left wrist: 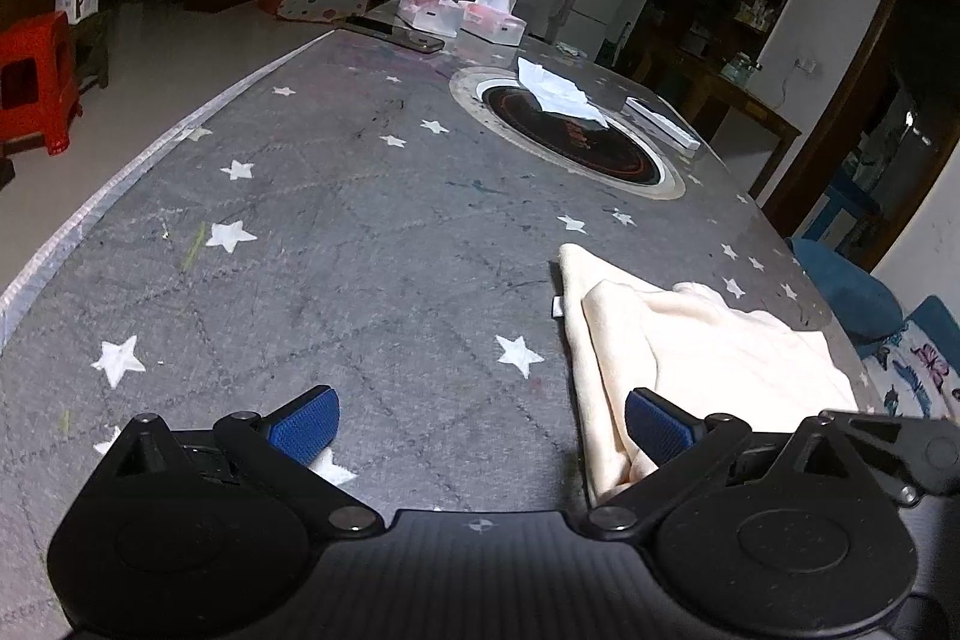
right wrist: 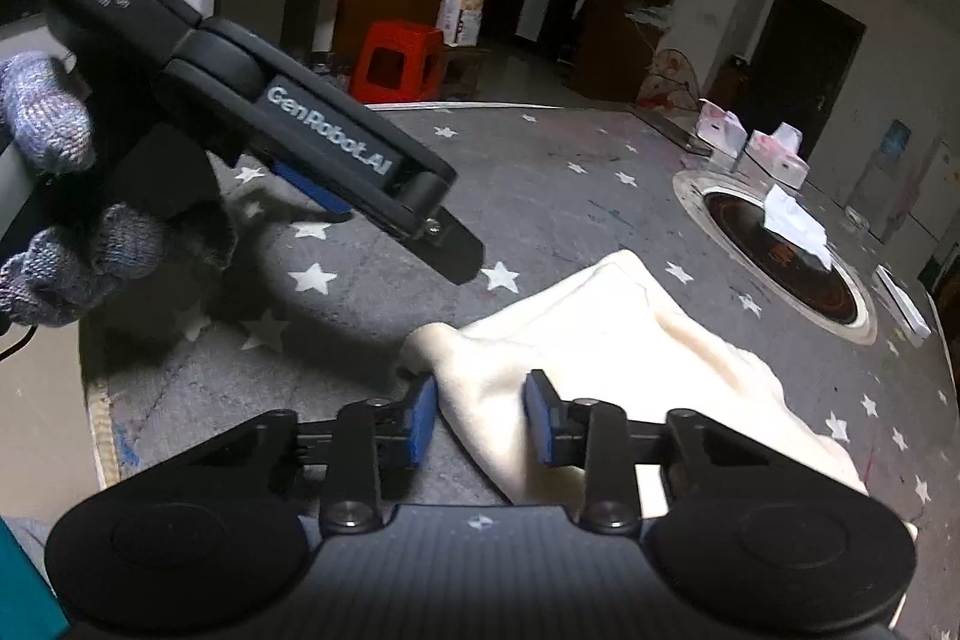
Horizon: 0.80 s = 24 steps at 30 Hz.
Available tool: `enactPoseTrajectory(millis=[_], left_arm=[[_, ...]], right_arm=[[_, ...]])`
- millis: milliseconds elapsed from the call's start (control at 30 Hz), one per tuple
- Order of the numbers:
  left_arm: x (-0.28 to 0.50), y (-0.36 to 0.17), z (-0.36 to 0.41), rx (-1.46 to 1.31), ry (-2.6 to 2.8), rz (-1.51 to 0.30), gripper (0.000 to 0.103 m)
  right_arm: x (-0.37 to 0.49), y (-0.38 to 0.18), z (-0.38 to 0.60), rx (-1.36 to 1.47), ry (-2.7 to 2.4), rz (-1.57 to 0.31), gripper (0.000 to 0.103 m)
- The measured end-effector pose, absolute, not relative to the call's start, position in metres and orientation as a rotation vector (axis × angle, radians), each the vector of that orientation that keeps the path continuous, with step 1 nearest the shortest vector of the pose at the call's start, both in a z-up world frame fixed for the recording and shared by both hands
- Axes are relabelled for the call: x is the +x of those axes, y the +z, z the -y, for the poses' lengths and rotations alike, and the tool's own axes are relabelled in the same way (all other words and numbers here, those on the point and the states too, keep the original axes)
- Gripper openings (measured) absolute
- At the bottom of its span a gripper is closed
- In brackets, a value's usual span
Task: Fold clothes
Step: 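Close the right gripper on the shirt edge while the left gripper grasps beside it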
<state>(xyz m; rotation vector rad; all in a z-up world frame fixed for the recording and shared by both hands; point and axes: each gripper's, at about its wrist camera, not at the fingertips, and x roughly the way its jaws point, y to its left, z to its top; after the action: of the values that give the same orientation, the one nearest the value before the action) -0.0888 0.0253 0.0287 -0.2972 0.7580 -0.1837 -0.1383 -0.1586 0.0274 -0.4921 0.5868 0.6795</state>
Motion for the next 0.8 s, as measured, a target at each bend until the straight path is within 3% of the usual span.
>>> enactPoseTrajectory(millis=[300,533,800], left_arm=[[-0.086,0.033,-0.019,-0.336,-0.205,-0.767,0.103],[-0.078,0.036,-0.009,-0.406,-0.265,-0.785,0.103],[-0.062,0.033,0.009,-0.486,-0.317,-0.816,0.102]], right_arm=[[-0.14,0.028,0.155,-0.474,0.684,-0.568,0.038],[-0.13,0.034,0.164,-0.383,0.691,-0.587,0.019],[-0.116,0.052,0.19,-0.205,0.708,-0.615,0.017]])
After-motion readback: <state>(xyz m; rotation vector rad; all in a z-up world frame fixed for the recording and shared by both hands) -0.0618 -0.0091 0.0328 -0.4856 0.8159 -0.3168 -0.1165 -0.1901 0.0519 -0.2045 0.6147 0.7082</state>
